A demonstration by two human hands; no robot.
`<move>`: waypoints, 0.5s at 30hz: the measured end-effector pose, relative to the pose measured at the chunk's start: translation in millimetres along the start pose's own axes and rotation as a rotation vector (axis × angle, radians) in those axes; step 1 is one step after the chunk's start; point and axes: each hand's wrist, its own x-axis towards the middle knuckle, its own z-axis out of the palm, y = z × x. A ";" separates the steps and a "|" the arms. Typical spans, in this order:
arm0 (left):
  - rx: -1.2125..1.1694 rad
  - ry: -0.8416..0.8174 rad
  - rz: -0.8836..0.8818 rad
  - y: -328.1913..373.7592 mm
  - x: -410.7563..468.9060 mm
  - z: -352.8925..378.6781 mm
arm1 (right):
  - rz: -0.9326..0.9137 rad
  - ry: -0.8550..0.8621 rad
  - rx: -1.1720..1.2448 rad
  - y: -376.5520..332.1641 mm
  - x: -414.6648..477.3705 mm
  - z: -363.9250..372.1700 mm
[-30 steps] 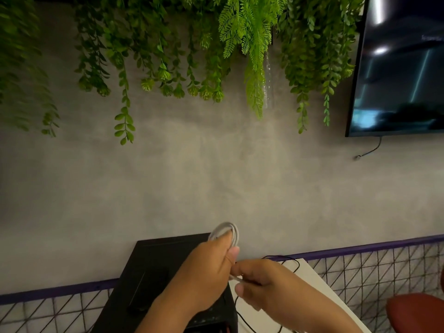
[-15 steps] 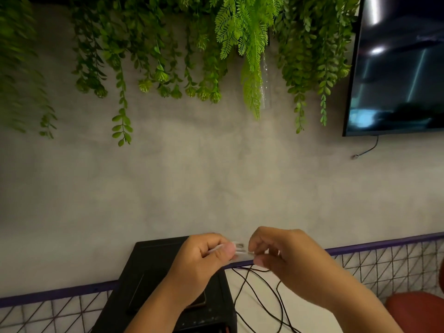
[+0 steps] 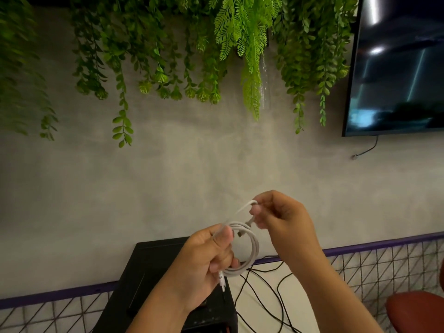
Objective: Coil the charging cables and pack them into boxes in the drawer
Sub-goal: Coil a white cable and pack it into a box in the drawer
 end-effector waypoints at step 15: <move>-0.232 0.237 0.000 3.9 10.0 -1.3 | 0.330 -0.311 0.544 6.1 -16.9 16.7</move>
